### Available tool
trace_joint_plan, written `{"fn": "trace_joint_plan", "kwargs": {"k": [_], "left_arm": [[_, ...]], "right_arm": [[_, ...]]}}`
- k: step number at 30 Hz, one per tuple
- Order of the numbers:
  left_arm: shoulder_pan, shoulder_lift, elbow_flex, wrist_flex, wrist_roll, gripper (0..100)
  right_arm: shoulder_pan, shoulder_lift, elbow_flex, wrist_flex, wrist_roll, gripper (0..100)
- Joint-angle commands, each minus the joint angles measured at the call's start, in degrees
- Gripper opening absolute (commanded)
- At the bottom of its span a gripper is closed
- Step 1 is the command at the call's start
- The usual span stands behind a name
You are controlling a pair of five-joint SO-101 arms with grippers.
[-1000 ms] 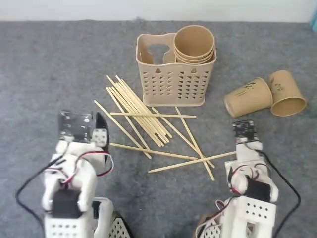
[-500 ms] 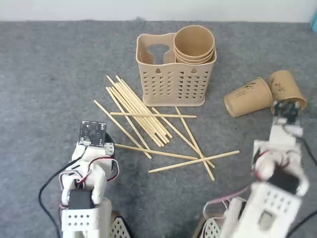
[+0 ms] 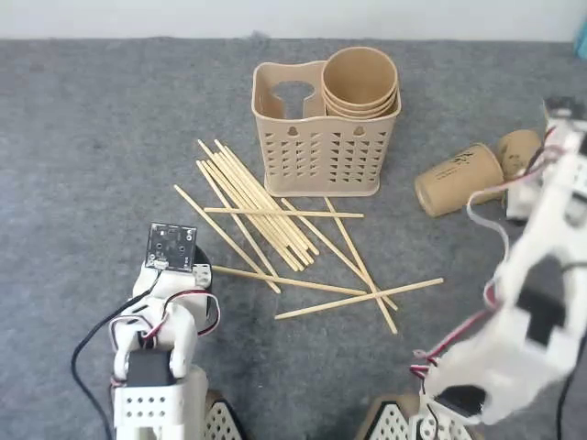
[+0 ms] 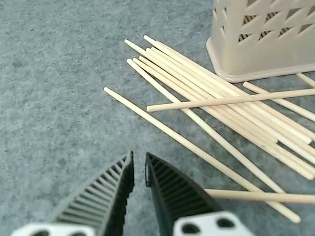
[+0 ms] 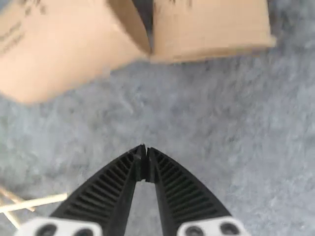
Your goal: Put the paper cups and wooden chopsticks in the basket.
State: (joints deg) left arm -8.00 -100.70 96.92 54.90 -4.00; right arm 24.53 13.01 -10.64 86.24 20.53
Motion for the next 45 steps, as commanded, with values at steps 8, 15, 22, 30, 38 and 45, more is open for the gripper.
{"fn": "trace_joint_plan", "kwargs": {"k": [8,15,22,30,38,45], "left_arm": [[-0.26,-1.14,-0.22,-0.88,-0.62,3],[-0.26,-1.14,-0.22,-0.88,-0.62,3],[-0.26,-0.97,-0.22,-2.20,-0.62,3],[-0.26,-0.97,-0.22,-2.46,-0.62,3],[-0.26,-0.97,-0.22,-2.55,-0.62,3],[-0.26,-0.97,-0.22,-2.55,-0.62,3]], "right_arm": [[-7.69,24.31,-54.51,12.44,-0.62,0.9],[-7.43,40.40,-67.78,5.49,-0.62,0.9],[-6.46,50.77,-75.69,5.67,-0.62,0.9],[-10.95,51.21,-78.33,17.01,-0.97,0.8],[-12.79,42.42,-65.32,17.01,-1.05,0.8],[-17.01,23.16,-38.77,16.84,-1.14,0.8]]}}
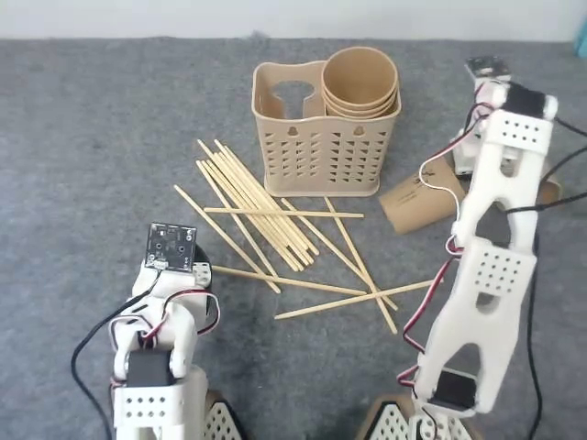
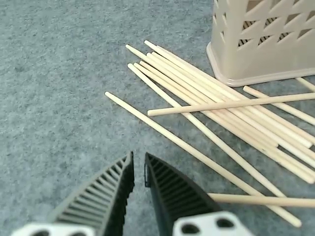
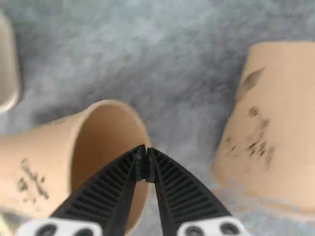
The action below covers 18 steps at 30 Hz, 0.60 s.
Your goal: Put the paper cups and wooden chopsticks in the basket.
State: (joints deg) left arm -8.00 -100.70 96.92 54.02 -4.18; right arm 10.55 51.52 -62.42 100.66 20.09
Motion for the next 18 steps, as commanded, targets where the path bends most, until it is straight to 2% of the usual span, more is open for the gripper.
{"fn": "trace_joint_plan", "kwargs": {"k": [1,10,18], "left_arm": [[-0.26,-0.97,-0.22,-1.67,-0.44,3],[-0.26,-0.97,-0.22,-1.67,-0.44,3],[-0.26,-0.97,-0.22,-1.49,-0.44,3]], "right_arm": [[-3.82,-18.15,16.70,2.42,-0.70,0.8],[-11.38,-41.27,41.05,2.15,-4.13,0.8],[-13.14,-49.98,46.07,1.27,-4.48,0.8]]}}
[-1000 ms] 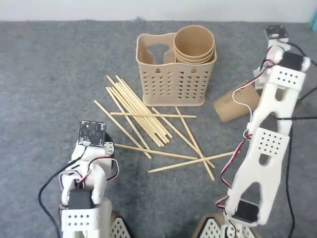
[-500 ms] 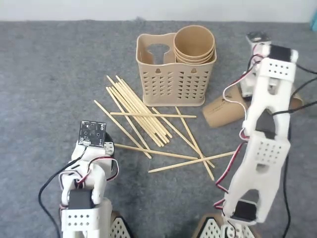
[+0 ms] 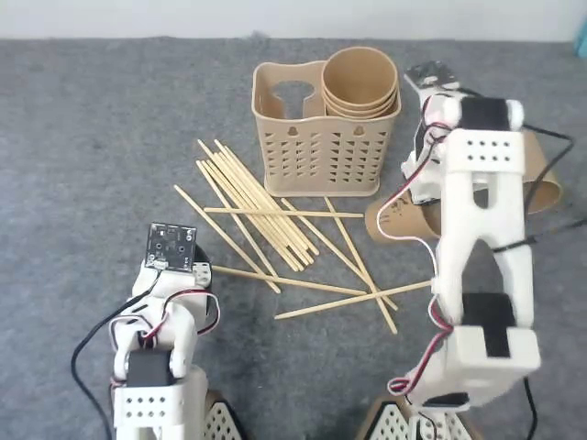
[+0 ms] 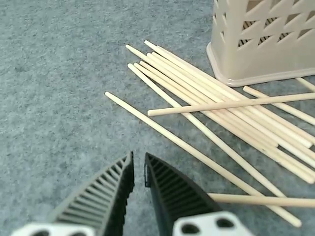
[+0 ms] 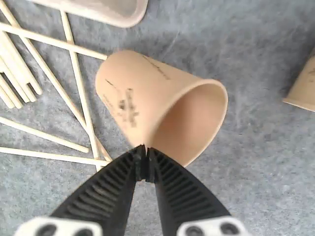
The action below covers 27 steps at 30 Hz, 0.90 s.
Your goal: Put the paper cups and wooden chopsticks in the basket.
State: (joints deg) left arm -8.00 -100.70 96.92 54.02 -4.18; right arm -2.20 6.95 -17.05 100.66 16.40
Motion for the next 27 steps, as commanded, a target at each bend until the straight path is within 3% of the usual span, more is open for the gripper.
{"fn": "trace_joint_plan", "kwargs": {"k": [1,9,17,23,27], "left_arm": [[-0.35,-0.97,-0.22,-1.49,-0.44,3],[-1.76,-0.97,-0.22,-1.58,-0.44,3],[-1.76,-0.97,-0.22,-1.49,-0.44,3],[-1.76,-0.97,-0.22,-1.32,-0.44,4],[-1.76,-0.97,-0.22,-1.23,-0.44,4]], "right_arm": [[-0.31,-5.14,1.67,0.57,-0.79,0.8],[-0.04,-3.74,12.22,-9.10,-2.37,0.8],[0.57,-18.51,8.00,0.48,3.16,1.2],[7.60,-20.97,13.01,-0.40,4.84,11.8],[12.53,-18.95,18.90,-5.67,9.14,10.9]]}}
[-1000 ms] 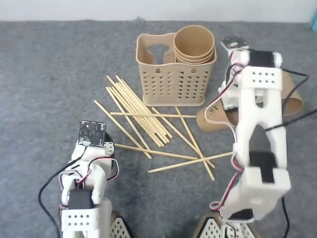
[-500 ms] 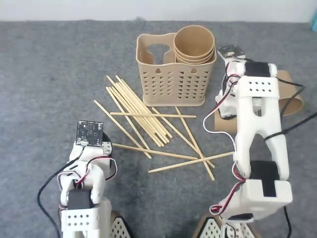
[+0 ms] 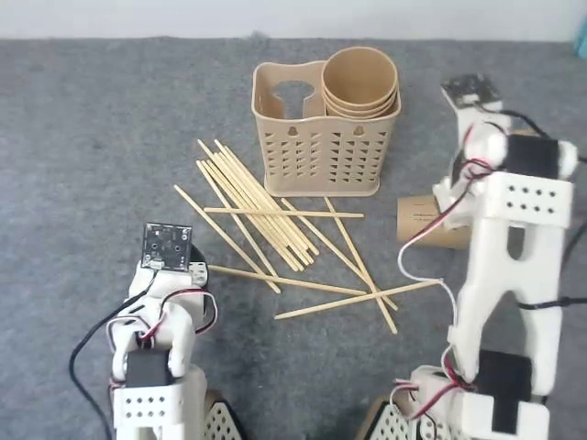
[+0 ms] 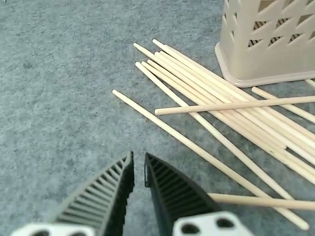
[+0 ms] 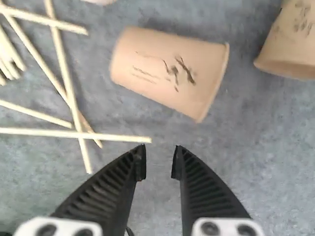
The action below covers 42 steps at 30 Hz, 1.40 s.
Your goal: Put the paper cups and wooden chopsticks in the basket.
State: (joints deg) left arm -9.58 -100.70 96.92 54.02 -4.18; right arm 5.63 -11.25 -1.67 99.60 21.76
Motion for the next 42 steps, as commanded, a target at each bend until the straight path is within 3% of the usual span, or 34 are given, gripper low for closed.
{"fn": "trace_joint_plan", "kwargs": {"k": [1,6,17,26,29,42], "left_arm": [[-0.18,-0.97,-0.22,-1.23,-0.44,4],[-0.18,-0.97,-0.22,-1.23,-0.44,4],[-0.18,-0.97,-0.22,-1.23,-0.44,4],[-0.18,-0.97,-0.22,-1.58,-0.44,4],[-0.18,-0.97,-0.22,-1.58,-0.44,4],[-0.18,-0.97,-0.22,-1.58,-0.44,4]], "right_arm": [[5.85,-0.31,5.27,-6.73,4.40,11.1],[7.69,2.77,12.57,-16.48,4.75,11.3],[4.97,8.57,14.59,-22.73,4.66,11.3],[4.97,9.10,14.33,-21.23,4.84,10.8],[4.97,4.53,14.24,-18.24,8.26,10.8],[12.70,0.84,15.30,-29.41,10.55,10.8]]}}
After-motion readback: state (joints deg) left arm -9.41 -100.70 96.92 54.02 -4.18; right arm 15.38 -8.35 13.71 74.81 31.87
